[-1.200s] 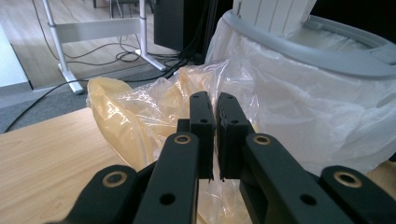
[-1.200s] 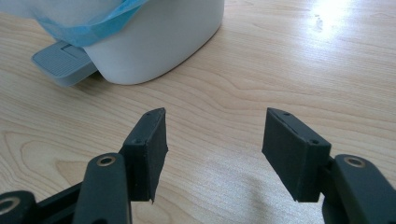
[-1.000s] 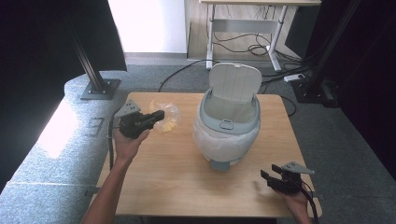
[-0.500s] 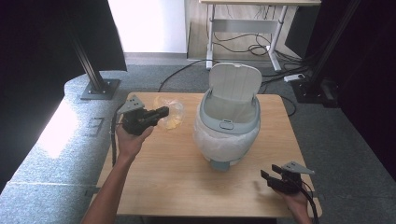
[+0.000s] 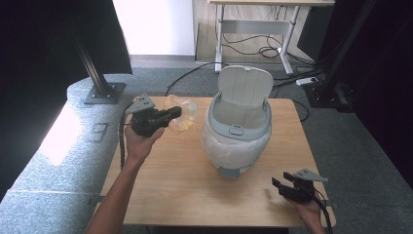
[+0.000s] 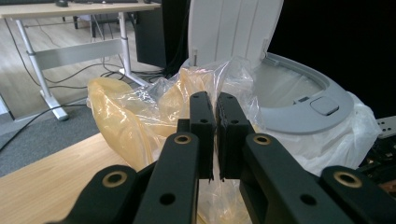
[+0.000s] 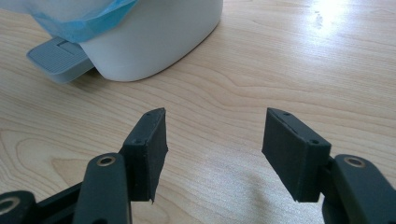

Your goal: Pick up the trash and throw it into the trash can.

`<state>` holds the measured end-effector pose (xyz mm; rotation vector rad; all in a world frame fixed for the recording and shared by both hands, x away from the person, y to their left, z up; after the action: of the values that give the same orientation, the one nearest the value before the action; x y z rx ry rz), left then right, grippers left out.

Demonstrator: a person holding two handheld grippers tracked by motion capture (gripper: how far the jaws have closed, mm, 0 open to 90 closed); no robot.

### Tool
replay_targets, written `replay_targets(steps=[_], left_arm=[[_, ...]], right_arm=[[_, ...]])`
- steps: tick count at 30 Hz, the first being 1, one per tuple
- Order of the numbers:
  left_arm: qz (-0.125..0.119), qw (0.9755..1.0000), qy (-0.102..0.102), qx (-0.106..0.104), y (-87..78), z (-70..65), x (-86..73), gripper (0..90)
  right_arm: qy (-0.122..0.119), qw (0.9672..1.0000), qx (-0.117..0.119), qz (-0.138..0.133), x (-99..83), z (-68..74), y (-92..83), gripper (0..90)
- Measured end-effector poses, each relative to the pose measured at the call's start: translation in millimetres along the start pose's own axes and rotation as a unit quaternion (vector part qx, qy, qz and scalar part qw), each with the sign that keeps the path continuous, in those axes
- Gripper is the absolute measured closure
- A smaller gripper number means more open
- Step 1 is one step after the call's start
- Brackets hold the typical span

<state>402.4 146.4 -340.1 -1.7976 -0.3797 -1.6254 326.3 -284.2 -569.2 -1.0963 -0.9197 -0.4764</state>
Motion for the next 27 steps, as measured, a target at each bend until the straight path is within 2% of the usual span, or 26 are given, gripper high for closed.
replay_targets(steps=[11,27], left_arm=[[-0.006,0.9999,0.008,-0.008,4.7,-6.8,17.9,85.9],[-0.01,0.9997,0.012,-0.016,14.4,-11.4,33.2,85.9]], right_arm=[[0.001,1.0,-0.001,0.001,-0.4,-1.2,-0.2,39.6],[0.002,1.0,-0.001,0.001,-0.8,-2.3,-0.5,39.6]])
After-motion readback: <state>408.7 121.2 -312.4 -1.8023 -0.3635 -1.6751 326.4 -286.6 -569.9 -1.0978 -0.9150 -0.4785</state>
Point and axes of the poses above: each handheld gripper's, and its own axes: y roughly forward along the jaws, x roughly out of its top, z roughly to its left, the point moved 5 cm from there along y, roughly forward along the jaws, and after that the axes turned 4 degrees about y, right-handed, at the moved point
